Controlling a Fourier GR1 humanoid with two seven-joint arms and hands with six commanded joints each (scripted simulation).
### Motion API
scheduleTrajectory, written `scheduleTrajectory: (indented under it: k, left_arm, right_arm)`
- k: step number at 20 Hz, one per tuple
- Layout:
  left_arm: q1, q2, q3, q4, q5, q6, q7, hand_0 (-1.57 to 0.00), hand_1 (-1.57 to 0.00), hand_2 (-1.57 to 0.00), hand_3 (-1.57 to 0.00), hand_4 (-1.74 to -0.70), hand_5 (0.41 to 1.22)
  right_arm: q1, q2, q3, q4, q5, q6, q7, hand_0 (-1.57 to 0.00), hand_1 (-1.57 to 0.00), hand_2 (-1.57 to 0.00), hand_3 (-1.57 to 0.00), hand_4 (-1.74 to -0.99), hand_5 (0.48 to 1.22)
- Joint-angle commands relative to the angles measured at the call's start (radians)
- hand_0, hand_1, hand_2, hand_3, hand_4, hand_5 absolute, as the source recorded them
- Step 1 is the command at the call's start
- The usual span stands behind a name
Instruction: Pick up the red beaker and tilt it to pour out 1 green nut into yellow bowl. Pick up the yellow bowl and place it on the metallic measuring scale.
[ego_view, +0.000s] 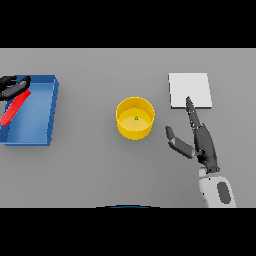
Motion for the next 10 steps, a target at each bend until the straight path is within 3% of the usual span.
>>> scheduleTrajectory:
  k: [1, 5, 8, 10]
  left_arm:
    - [-0.005, -0.009, -0.004, 0.011, -0.008, 0.008, 0.002, -0.26, -0.23, -0.22, -0.18, -0.74, 0.648]
    - [-0.035, -0.048, -0.016, 0.067, -0.051, 0.048, -0.011, -0.11, -0.09, -0.09, -0.08, -0.71, 0.647]
    - [-0.027, -0.044, 0.004, 0.06, -0.052, 0.086, -0.065, -0.05, -0.05, -0.05, -0.04, -0.71, 0.663]
    - [-0.015, -0.043, 0.011, 0.052, -0.051, 0.099, -0.101, -0.03, -0.03, -0.03, -0.02, -0.71, 0.679]
  right_arm:
    - [-0.01, -0.004, -0.006, -0.002, -0.005, 0.001, 0.013, 0.0, 0.0, 0.0, 0.0, -1.156, 0.69]
    - [0.007, -0.006, 0.0, -0.012, 0.005, 0.0, 0.016, 0.0, 0.0, 0.0, 0.0, -1.176, 0.688]
    - [-0.006, -0.011, 0.023, -0.016, 0.073, -0.027, 0.072, 0.0, 0.0, 0.0, 0.0, -1.163, 0.677]
    - [-0.016, -0.049, 0.041, -0.022, 0.083, 0.018, 0.049, 0.0, 0.0, 0.0, 0.0, -1.132, 0.703]
